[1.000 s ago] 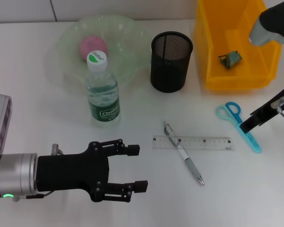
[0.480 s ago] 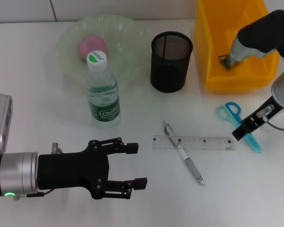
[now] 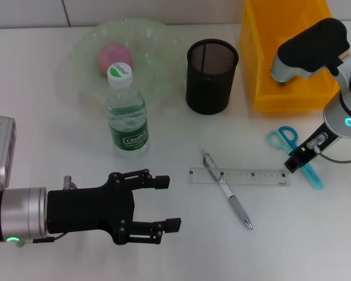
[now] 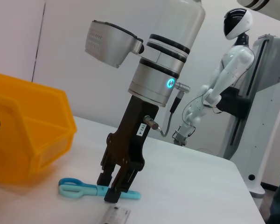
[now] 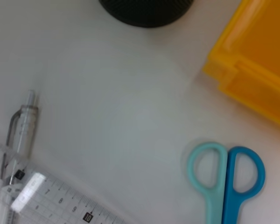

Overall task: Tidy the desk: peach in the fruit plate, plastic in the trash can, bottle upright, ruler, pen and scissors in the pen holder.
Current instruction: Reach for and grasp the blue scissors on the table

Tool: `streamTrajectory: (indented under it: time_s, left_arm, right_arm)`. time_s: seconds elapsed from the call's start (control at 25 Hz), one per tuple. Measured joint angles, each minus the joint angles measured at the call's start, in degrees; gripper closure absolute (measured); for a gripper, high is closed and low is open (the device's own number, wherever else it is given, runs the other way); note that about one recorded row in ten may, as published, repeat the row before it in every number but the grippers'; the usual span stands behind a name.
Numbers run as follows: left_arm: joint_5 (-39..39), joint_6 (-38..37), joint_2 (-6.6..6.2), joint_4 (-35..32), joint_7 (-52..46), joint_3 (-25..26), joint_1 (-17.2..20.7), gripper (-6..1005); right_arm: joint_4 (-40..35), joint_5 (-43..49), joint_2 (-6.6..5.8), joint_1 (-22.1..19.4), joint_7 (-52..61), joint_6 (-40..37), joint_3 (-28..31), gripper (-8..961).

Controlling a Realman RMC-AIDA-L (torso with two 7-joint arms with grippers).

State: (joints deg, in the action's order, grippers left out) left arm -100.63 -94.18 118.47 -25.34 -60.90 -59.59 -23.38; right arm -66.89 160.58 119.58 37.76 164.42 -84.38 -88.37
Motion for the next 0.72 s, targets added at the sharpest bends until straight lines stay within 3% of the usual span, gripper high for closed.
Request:
streamTrajectory:
  time_s: [0.04, 0.72]
  left_arm:
    - [0.0, 0.1, 0.0, 0.0, 0.0, 0.0, 0.0, 156]
    - [0.0, 0.9, 0.0, 0.0, 0.0, 0.0, -0.2, 156]
  right_arm:
    - [0.1, 0.0, 0.01, 0.0, 0.0, 0.2, -0.1, 480]
    - [2.6, -0.2, -0.05, 1.1, 0.1, 1.3, -0.1, 564]
